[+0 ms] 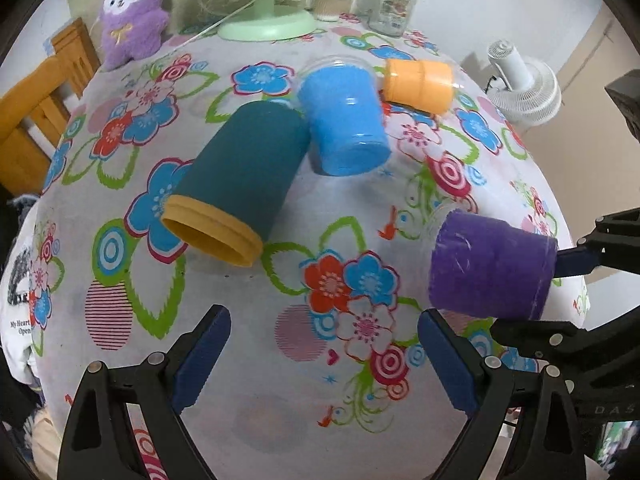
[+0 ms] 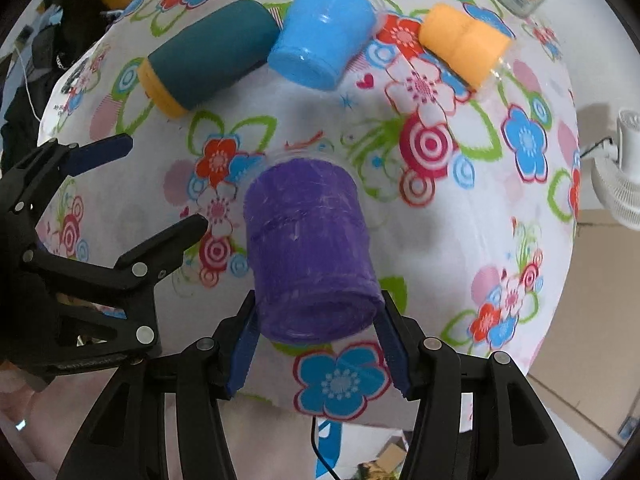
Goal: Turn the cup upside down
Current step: 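Lower the purple cup onto the tablecloth and open the right gripper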
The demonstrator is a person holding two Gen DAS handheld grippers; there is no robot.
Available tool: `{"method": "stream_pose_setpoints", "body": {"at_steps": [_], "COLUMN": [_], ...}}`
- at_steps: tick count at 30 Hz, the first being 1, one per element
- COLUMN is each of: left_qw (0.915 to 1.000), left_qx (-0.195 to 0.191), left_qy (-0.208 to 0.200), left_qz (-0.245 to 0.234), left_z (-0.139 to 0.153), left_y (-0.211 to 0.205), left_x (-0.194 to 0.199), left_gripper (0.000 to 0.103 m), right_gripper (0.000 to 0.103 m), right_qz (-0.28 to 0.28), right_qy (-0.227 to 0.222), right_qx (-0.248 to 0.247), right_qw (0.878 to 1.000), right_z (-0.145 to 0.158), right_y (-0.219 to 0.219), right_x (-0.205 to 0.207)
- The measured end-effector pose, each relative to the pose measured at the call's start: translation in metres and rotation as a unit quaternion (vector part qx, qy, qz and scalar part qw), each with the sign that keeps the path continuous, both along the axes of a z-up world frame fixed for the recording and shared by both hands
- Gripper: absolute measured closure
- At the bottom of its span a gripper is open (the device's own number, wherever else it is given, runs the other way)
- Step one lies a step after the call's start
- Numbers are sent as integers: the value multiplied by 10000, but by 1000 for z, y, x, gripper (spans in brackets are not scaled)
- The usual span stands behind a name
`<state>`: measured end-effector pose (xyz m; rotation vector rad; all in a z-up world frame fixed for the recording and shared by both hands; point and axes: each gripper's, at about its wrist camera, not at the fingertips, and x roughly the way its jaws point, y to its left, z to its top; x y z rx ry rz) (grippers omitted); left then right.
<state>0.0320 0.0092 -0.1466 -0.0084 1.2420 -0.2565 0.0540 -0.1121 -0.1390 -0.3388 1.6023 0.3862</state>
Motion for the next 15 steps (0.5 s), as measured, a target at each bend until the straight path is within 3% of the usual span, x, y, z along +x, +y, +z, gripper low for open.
{"method": "stream_pose_setpoints", "body": {"at_steps": [2,6,15], "left_qw": [10000,9997,9980], "left_qx": [8,4,120], "left_qy": [-9,-17,-299], "left_qz": [71,244,546], "left_z": [1,6,39], "left_y": [6,19,24], "left_x": [4,11,14], "left_gripper": [7,7,7], "right_gripper": [41,23,22], "right_qz": [-10,-22,-624], "right_qy": [-53,-446,-1113], "right_qx": [95,342,958], "right_qw": [9999,9984,9872], "right_z": [1,10,35], "right_y": [4,9,-11], "right_x": [5,10,11]}}
